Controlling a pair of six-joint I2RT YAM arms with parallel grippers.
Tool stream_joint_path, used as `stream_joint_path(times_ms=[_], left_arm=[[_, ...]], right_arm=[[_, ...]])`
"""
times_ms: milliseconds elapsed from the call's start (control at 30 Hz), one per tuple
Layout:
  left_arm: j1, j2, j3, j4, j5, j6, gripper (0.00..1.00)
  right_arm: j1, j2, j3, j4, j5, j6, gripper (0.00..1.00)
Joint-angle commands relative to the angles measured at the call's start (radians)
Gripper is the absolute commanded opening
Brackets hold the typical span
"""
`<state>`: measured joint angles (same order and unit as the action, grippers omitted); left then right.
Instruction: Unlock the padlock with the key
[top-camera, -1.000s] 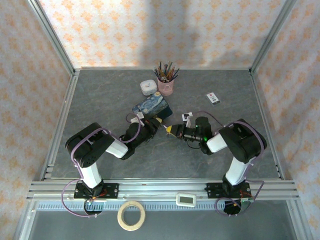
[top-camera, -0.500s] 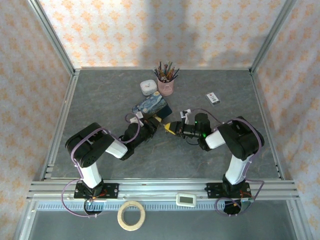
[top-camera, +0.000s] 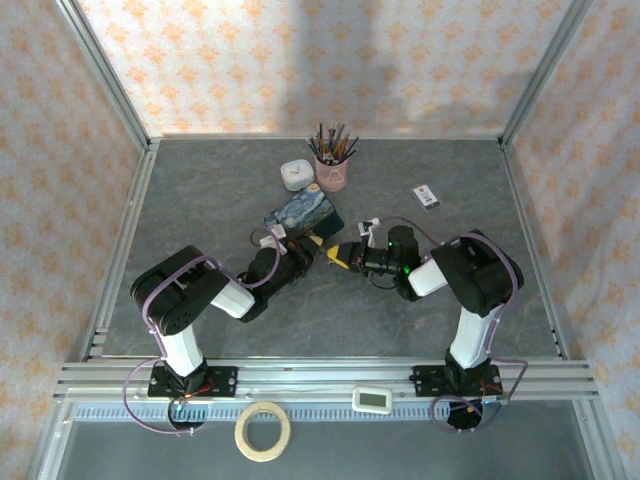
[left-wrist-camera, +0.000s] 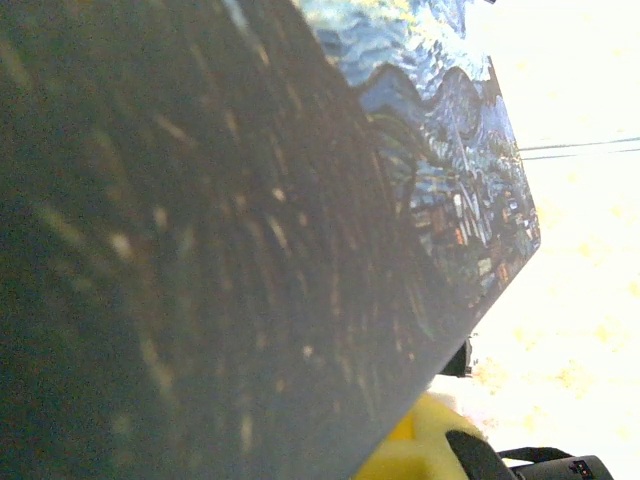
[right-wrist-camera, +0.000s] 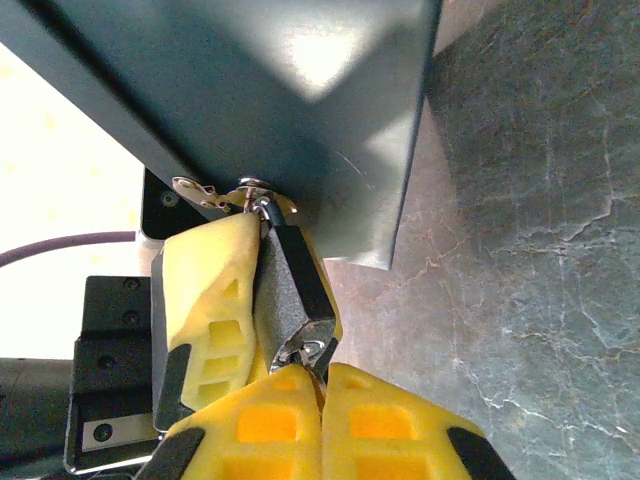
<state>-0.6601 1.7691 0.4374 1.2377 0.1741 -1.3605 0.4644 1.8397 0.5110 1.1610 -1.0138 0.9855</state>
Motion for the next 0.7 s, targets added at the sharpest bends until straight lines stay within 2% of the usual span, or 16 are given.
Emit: stream_joint_path(times_ms=[0,200,467,667], left_arm=[[-0.039,-0.034,0.011,0.09,0.06,0.0,0.0],[-0.041,-0.032,0.006,0.112,0.055,0.007,0.0],[-0.019,-0.042,-0.02,0.157,0.074,0.047,0.0],[-0.013,-0.06,-0.017,0.13,0.095,0.061,0.0]], right_arm=[[0.012,0.016,0.028,0.112,0.083,0.063,0.0],[0.03,0.002,0.018,0.103,0.117,0.086,0.0],[0.024,-0.05,0.042,-0.061,0.104,0.021,0.0],[0.024,-0.101,0.095,-0.244,0.113,-0.115,0.0]])
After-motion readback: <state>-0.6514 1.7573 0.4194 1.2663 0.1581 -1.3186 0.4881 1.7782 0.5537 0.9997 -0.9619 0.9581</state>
